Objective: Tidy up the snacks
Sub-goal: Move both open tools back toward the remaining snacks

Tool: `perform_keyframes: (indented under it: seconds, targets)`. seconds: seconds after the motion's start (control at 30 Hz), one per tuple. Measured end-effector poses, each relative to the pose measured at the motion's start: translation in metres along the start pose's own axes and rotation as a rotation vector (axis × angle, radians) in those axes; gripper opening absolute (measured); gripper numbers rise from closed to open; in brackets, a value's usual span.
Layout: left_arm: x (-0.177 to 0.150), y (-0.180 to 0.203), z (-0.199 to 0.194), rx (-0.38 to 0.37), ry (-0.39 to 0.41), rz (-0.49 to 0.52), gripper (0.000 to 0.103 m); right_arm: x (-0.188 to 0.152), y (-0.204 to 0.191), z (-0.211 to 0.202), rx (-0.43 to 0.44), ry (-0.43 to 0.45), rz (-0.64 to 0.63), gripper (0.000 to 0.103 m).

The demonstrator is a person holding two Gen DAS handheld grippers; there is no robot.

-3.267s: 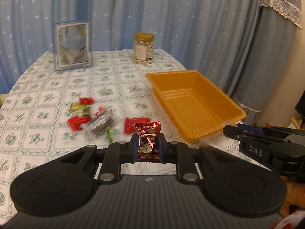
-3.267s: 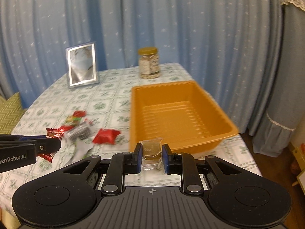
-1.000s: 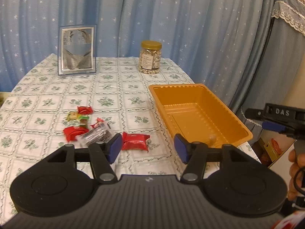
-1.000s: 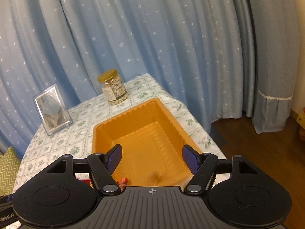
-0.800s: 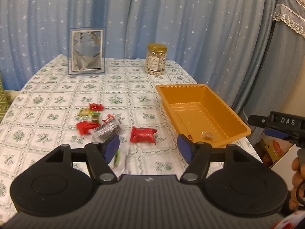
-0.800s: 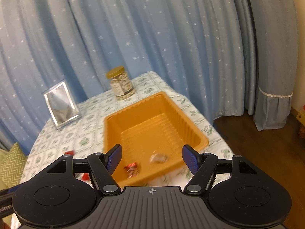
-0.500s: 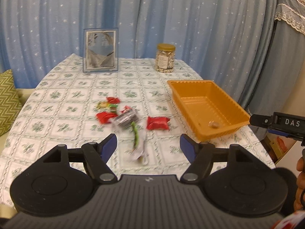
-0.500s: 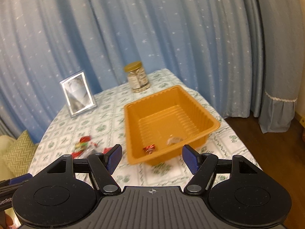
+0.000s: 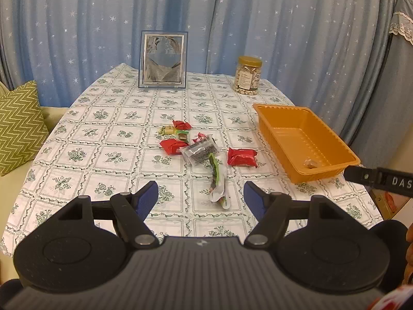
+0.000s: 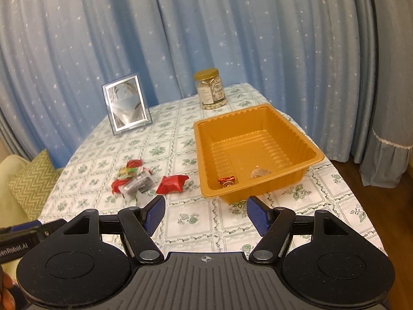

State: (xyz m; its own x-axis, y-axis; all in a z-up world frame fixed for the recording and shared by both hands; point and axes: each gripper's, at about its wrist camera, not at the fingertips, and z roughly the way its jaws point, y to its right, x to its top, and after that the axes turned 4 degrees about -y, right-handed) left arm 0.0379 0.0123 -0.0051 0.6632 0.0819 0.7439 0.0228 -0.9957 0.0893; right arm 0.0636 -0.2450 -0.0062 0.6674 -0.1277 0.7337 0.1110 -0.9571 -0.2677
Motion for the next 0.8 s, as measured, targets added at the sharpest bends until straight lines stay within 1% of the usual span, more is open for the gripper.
perform_keyframes:
  seconds: [0.4, 0.8]
  targets:
    - [-0.002, -0.001, 0.017, 0.008, -0.032, 0.004, 0.070, -0.009, -0.003, 0.020, -0.019, -0.054, -0.022, 0.070]
    - [-0.004, 0.000, 0.050, 0.006, -0.077, 0.019, 0.070, -0.015, -0.006, 0.049, -0.027, -0.089, -0.028, 0.070]
